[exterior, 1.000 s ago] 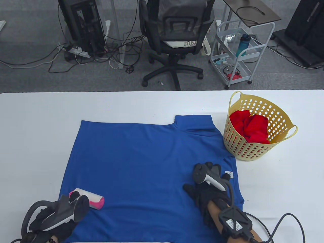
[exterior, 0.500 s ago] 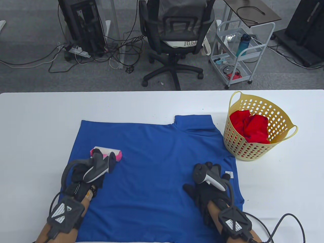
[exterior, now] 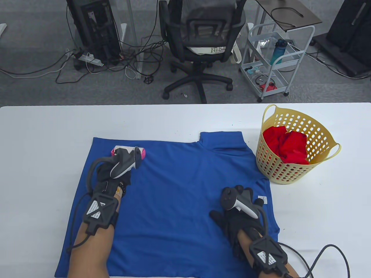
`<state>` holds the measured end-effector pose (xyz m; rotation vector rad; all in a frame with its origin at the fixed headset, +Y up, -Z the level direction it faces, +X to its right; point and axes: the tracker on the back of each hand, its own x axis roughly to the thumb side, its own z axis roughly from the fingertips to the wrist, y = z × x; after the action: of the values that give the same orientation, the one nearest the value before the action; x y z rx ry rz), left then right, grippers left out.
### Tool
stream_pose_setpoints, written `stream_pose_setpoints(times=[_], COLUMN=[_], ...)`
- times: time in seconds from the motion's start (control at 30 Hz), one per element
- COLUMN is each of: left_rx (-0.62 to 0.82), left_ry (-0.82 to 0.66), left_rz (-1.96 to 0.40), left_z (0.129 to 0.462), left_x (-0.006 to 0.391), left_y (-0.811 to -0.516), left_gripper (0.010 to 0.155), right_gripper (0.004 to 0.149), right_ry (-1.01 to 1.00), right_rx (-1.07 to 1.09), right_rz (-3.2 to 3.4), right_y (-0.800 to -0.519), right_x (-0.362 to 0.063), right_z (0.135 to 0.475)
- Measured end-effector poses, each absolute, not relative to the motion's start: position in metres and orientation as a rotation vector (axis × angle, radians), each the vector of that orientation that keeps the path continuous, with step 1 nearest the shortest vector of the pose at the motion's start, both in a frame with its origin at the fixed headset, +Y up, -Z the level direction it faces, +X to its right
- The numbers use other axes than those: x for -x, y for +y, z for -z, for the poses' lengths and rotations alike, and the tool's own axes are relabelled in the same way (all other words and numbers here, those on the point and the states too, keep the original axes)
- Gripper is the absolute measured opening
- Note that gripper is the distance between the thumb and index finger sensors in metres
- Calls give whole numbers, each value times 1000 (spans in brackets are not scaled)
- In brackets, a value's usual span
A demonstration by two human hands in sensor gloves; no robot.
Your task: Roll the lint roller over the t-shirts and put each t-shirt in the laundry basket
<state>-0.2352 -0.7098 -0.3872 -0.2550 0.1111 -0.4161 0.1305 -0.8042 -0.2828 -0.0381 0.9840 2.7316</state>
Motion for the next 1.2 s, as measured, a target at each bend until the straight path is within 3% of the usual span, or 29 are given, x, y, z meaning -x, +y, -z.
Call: stream_pose_setpoints(times=[0.27,0.47,0.7,0.87,1.0,1.1,1.2], left_rx=[272,333,398,299,184,188,192], left_ry=[-76,-71,-34,-50,-158,-254,-277], left_rz=[552,464,438,490,398,129,134], left_z=[279,217,200,205,197,197,207], left_x=[262,284,288,278,248,222,193], left_y=[-700,-695,-687,-681,-667,-660,-669], left_gripper=[68,68,68,68,68,68,69], right_gripper=[94,94,94,94,94,94,94], right_ry=[980,977,971,971,971,971,971], right_rx=[37,37,39,37,38,38,38], right_rz=[-2731,-2730,-2736,-2732,-2733,-2734,-2735], right_y=[-804,-804,-804,-805,-805,-805,-805], right_x=[-131,-131,-131,-131,-131,-131,-131], right_z=[283,283,283,283,284,284,284])
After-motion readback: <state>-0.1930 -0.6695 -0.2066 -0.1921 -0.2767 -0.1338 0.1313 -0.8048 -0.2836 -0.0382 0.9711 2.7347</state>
